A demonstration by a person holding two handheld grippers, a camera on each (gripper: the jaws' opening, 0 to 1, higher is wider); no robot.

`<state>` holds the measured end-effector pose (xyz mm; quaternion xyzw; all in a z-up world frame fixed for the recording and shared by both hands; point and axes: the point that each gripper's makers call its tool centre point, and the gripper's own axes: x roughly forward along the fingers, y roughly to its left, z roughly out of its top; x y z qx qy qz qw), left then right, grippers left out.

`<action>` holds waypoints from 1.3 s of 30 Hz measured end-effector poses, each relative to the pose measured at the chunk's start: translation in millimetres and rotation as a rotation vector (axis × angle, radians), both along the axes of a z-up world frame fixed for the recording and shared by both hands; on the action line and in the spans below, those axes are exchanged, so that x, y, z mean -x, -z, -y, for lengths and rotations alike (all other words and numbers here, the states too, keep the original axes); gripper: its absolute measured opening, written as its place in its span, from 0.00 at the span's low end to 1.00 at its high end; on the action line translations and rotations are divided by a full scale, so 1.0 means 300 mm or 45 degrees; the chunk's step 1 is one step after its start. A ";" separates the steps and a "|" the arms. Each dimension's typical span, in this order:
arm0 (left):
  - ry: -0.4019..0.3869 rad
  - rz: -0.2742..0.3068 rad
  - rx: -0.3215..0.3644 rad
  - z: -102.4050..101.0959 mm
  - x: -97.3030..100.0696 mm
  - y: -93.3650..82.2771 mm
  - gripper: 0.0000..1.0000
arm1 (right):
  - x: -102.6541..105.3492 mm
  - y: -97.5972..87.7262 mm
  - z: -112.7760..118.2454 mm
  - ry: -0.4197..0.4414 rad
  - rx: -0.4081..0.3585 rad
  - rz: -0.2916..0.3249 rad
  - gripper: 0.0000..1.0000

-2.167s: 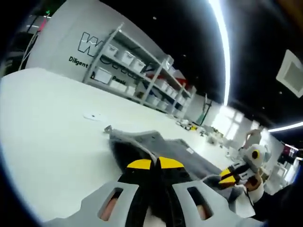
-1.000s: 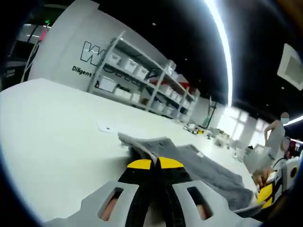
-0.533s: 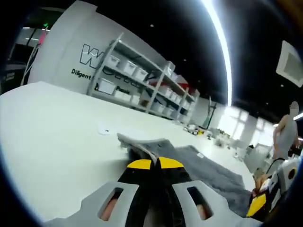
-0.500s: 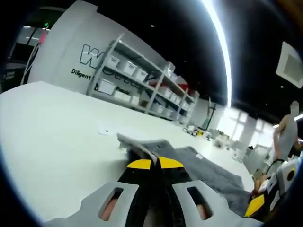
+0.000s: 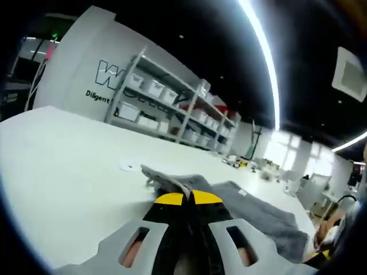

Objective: Open the folded towel by lifting each exposed corner and separating the folded layers until the towel lies flat within the target outline without major curled edges

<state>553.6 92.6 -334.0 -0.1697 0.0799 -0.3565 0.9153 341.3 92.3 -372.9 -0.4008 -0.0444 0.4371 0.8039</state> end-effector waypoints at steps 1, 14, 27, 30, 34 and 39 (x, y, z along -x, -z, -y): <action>-0.017 0.010 -0.010 -0.013 -0.004 -0.004 0.03 | 0.001 -0.018 -0.013 -0.002 -0.007 0.050 0.00; -0.046 0.020 -0.026 -0.104 -0.031 -0.023 0.03 | -0.005 -0.025 -0.159 -0.030 0.036 0.205 0.00; -0.074 0.003 -0.196 -0.180 0.001 0.042 0.03 | -0.031 0.018 -0.289 -0.044 0.030 0.130 0.00; -0.081 0.008 -0.212 -0.204 0.008 0.044 0.03 | -0.036 0.017 -0.315 -0.046 0.011 0.114 0.00; -0.101 0.021 -0.263 -0.252 0.008 0.057 0.03 | -0.050 0.031 -0.348 -0.053 0.025 0.110 0.00; -0.133 0.013 -0.307 -0.313 0.004 0.077 0.03 | -0.050 0.051 -0.396 -0.070 0.044 0.087 0.00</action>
